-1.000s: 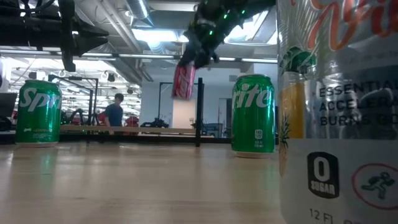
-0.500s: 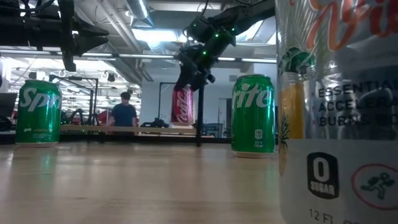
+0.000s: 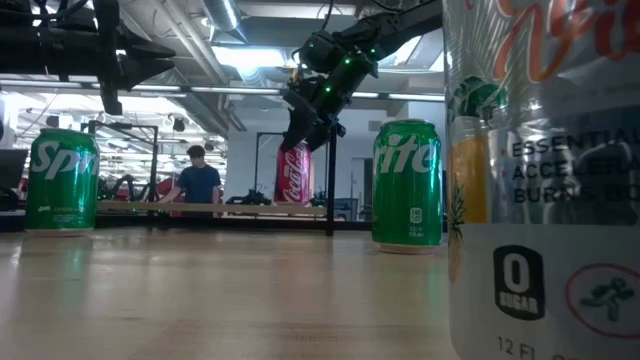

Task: Place canned beverage on shelf
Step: Put the top red soda can on the shelf

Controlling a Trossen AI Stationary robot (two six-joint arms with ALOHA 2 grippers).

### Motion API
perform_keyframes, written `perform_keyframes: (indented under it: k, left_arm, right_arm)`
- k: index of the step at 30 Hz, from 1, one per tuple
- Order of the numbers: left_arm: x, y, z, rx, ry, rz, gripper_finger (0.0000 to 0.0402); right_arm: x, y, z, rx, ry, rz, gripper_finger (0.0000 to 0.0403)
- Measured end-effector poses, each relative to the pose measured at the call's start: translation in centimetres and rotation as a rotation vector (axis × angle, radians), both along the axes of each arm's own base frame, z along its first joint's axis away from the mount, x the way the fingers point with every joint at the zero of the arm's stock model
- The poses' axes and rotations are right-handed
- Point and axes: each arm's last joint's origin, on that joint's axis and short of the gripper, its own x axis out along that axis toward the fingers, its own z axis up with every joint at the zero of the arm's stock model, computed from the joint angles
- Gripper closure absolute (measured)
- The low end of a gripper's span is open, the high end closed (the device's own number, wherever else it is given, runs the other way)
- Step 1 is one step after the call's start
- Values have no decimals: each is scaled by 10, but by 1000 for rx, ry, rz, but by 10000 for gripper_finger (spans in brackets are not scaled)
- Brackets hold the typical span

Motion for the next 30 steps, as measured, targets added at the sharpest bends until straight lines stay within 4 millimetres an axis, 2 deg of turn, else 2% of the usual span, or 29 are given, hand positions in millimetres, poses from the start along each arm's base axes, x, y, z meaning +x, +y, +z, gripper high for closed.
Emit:
perform_keyframes:
  k: [7,15,19,26,30]
  left_arm:
    - [0,0,0,2,4,1,325]
    - [0,0,0,1,3,1,325]
    - [0,0,0,1,3,1,325]
    - [0,0,0,1,3,2,325]
    - [0,0,0,1,3,2,325]
  right_arm:
    - [-8,-2,23,-27,43,-21,154]
    - [-8,-2,1,-29,82,-27,140]
    - [-8,0,0,-19,80,-19,138]
    - [-6,2,1,-6,66,-4,86]
    - [-8,3,17,-7,74,5,65]
